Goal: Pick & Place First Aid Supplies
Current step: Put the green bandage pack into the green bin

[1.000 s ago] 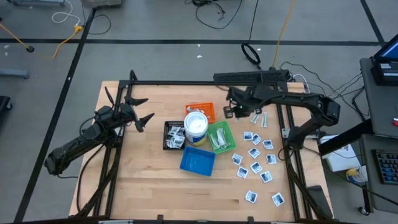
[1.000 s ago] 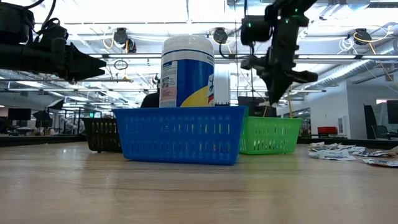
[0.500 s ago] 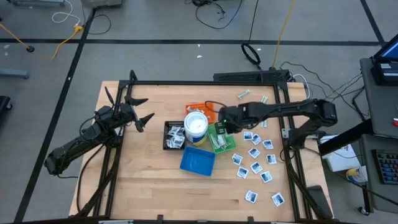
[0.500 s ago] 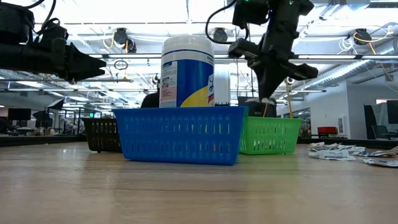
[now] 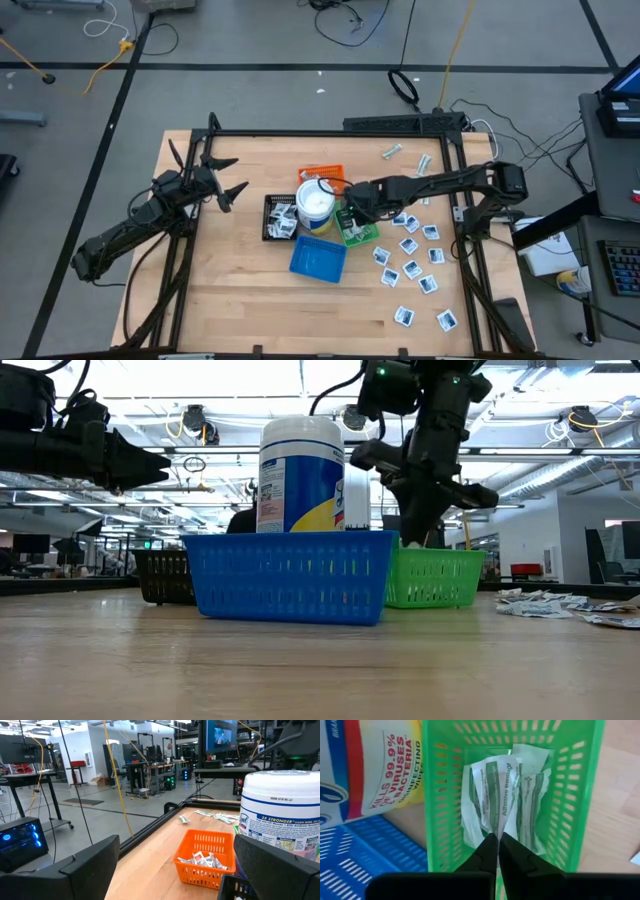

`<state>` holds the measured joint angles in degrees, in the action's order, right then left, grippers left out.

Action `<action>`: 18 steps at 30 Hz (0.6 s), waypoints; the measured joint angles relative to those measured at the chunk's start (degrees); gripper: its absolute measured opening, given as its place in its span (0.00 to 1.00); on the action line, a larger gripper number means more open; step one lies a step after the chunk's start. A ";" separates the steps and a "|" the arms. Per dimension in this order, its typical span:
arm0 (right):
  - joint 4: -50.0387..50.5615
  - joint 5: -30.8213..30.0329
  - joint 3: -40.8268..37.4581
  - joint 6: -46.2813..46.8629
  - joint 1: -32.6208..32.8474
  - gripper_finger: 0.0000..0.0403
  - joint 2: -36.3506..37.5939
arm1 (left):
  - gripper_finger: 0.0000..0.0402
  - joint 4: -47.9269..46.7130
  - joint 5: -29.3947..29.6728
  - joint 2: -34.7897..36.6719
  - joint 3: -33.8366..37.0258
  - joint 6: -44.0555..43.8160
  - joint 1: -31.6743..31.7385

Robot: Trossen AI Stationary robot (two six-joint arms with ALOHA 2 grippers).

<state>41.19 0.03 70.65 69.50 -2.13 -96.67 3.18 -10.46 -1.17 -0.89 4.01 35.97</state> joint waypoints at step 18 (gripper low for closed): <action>0.35 -1.46 0.00 -7.25 -0.99 0.51 -0.02 | 0.99 0.00 0.00 0.00 0.00 0.00 0.00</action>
<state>41.54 -1.43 70.65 62.25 -3.12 -96.68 3.18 -10.46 -1.17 -0.88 4.01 35.97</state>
